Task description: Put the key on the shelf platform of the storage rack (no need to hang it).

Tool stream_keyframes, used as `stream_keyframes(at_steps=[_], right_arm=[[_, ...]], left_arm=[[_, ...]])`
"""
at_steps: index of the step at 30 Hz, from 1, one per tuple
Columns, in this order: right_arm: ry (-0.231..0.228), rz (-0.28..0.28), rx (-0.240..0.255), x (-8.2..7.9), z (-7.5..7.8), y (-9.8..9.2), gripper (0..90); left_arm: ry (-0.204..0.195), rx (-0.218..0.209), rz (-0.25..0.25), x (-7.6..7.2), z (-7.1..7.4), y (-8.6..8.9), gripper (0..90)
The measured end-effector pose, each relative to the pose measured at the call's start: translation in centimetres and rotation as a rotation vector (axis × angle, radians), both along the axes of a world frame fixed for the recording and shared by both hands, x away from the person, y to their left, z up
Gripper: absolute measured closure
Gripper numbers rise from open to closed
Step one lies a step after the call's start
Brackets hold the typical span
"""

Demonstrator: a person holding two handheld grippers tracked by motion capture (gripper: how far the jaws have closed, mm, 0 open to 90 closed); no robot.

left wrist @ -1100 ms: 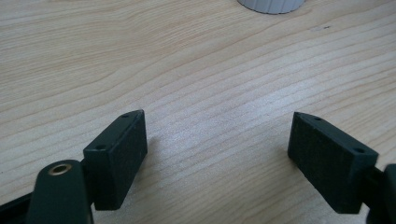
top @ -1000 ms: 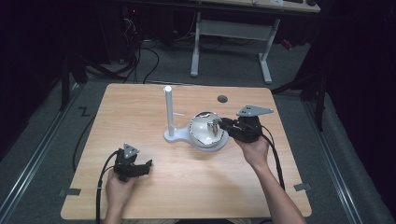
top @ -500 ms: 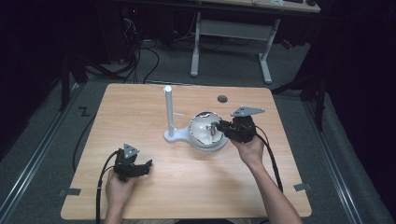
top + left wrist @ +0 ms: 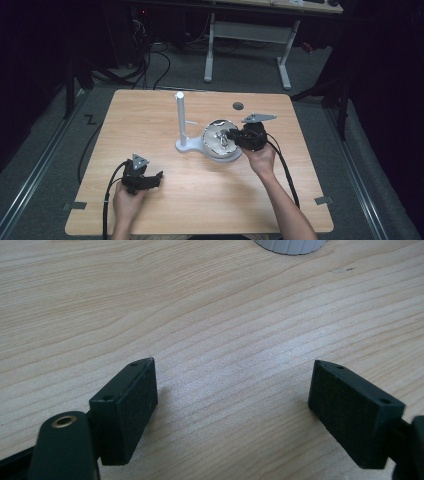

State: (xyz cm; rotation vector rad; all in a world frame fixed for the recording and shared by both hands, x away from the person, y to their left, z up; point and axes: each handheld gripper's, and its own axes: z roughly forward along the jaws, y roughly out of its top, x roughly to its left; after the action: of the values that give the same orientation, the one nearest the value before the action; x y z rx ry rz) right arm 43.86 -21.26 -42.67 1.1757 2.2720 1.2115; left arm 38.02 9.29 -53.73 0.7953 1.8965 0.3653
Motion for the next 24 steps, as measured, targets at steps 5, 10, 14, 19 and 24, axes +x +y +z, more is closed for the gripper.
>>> stream_keyframes(at_steps=[5,10,14,19,24], right_arm=[[0.026,0.002,0.031,0.5,-0.6,0.2,75.6],[0.036,0.014,0.016,0.9,-1.2,1.2,75.6],[0.045,0.012,0.0,1.1,-1.6,1.8,75.5],[0.053,0.009,-0.026,1.4,-2.1,2.1,75.5],[0.063,-0.001,-0.046,1.7,-2.7,2.2,75.3]], left_arm=[[0.0,0.0,0.0,0.0,0.0,0.0,20.1],[-0.001,0.002,-0.002,0.0,0.0,0.0,20.1],[-0.001,0.001,-0.001,0.0,0.0,0.0,20.1],[-0.001,0.002,-0.001,0.0,0.0,0.0,20.1],[0.0,0.001,-0.001,0.0,0.0,0.0,20.1]])
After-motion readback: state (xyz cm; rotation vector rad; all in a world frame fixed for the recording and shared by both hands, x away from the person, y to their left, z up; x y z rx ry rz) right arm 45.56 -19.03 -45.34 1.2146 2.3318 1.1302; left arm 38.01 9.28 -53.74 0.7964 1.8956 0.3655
